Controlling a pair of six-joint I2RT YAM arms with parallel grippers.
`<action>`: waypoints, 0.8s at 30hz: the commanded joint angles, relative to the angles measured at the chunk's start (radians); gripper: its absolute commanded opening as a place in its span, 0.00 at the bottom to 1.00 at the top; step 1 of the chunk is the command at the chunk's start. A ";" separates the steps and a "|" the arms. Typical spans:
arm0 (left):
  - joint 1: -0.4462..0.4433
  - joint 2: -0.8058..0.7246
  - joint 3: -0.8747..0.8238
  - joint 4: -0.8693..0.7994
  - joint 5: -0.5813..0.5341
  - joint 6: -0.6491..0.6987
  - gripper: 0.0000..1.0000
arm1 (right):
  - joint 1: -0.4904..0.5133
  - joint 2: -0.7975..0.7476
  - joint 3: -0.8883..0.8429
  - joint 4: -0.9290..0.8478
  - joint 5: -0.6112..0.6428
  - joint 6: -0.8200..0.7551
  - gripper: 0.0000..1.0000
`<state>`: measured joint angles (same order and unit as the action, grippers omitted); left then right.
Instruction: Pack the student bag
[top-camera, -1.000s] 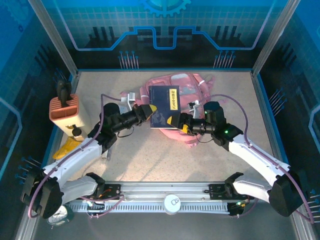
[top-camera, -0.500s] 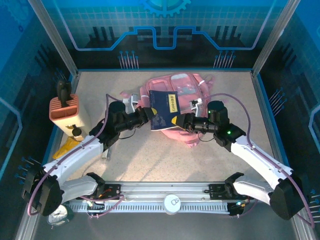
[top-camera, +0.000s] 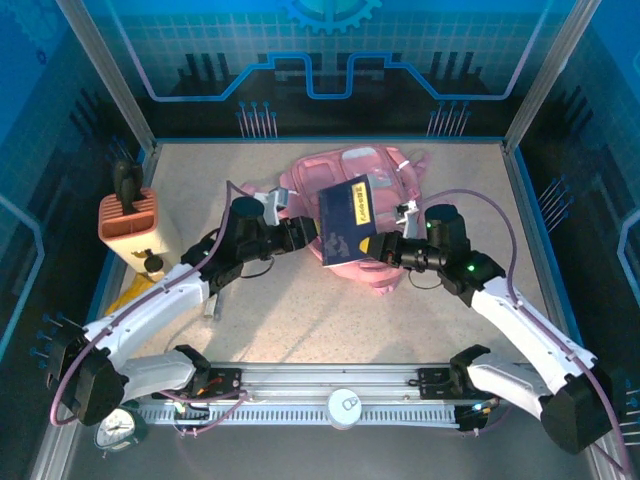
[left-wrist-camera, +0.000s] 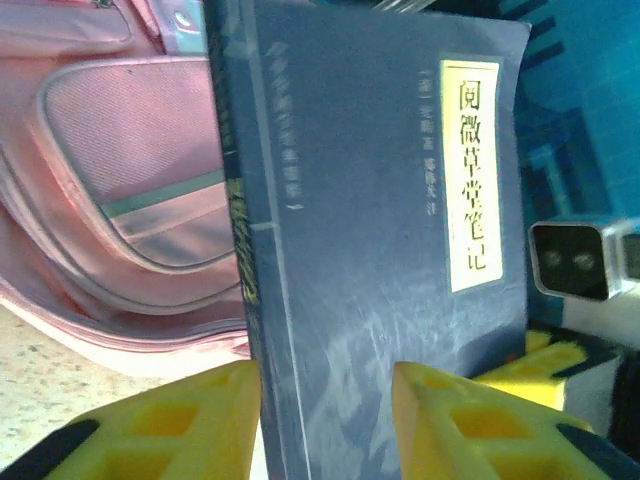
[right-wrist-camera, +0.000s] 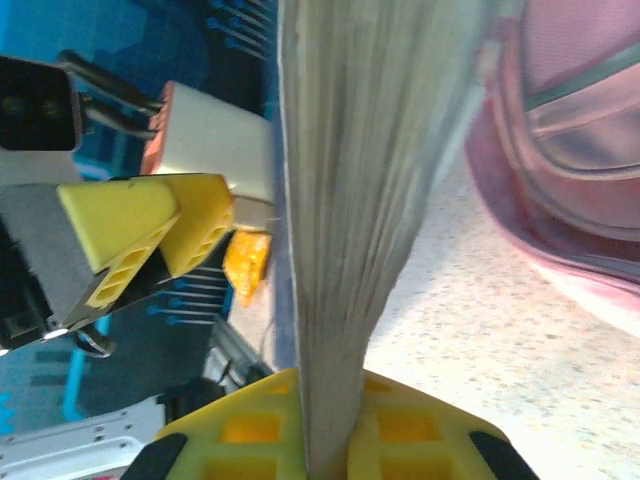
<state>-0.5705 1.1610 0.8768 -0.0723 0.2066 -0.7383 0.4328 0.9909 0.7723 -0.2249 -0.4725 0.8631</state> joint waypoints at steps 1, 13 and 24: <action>-0.022 0.041 0.055 -0.122 -0.055 0.179 0.44 | -0.040 -0.051 0.015 -0.126 0.058 -0.094 0.00; -0.145 0.301 0.212 -0.190 -0.185 0.556 0.58 | -0.207 -0.222 -0.072 -0.342 0.067 -0.169 0.00; -0.218 0.580 0.391 -0.207 -0.283 0.738 0.65 | -0.351 -0.298 -0.152 -0.394 0.002 -0.174 0.00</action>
<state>-0.7712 1.6943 1.2045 -0.2512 -0.0269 -0.0898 0.1116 0.7063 0.6270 -0.6151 -0.4225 0.7124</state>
